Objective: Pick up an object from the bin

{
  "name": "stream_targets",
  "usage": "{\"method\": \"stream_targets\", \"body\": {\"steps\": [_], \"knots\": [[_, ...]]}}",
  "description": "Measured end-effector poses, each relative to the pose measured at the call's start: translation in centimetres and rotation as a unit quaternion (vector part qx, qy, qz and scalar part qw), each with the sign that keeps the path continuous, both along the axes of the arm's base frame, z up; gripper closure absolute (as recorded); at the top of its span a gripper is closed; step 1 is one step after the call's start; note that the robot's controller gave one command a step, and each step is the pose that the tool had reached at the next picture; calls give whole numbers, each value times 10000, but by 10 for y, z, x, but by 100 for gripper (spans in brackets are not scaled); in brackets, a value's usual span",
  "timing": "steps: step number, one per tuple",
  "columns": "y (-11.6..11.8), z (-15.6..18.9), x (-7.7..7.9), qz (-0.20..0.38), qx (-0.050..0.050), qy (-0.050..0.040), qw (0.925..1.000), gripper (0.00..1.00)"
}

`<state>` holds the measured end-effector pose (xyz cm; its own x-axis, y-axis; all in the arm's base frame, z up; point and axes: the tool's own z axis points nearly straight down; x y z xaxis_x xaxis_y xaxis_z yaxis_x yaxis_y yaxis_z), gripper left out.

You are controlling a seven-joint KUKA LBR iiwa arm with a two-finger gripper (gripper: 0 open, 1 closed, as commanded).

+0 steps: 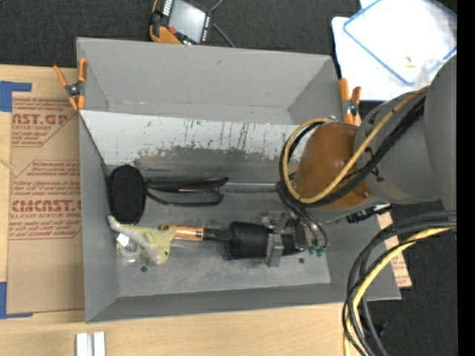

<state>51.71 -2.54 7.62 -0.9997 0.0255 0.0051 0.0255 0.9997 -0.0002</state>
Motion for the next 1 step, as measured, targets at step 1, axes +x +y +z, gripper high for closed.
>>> {"method": "stream_targets", "body": {"steps": [1], "knots": [[0, 11, -1, 1, 0, 9, 10000, 100]]}}
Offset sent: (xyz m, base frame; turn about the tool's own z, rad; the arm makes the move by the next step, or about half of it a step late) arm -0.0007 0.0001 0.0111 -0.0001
